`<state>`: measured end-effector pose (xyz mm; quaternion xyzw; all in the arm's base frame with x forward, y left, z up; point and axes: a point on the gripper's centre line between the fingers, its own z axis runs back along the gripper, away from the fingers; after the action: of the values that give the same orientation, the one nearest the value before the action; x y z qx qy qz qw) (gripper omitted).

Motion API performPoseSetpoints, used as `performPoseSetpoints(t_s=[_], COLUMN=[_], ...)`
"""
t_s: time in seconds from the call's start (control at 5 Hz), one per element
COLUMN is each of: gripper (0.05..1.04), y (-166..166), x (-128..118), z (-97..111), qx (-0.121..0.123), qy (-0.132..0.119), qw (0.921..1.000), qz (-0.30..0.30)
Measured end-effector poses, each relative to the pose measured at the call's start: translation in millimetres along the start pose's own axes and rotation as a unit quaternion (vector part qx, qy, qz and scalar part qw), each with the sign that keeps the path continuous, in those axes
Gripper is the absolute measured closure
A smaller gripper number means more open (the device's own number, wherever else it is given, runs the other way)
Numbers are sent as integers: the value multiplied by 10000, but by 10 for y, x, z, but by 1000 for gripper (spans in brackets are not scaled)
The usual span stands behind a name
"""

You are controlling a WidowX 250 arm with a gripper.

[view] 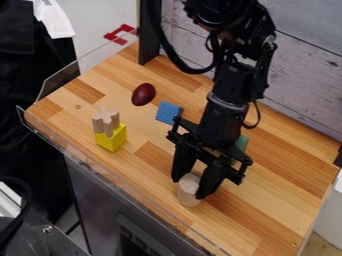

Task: Remove the cylinder from the plus and move it to the right

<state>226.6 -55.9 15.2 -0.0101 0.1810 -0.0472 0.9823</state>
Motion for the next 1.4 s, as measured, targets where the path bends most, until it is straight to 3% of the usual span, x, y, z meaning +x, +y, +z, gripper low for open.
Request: performPoseSetpoints(t_s=[0.2,0.4,0.6,0.8,1.2,1.4], gripper=[528,205,78,83,83,83], y=[-3,48,104,180,486,666], x=[-13,-80,-228,-345,-364,-318], z=[8,259,722,1031,989,934], qx=[-48,-127,-137,-69,331,253], qy=[55,-309,-1083,-1404,-1091,-1042], qw=[10000,9994,9934,9890,9907,9891], qz=[16,123,344,456,737,1009])
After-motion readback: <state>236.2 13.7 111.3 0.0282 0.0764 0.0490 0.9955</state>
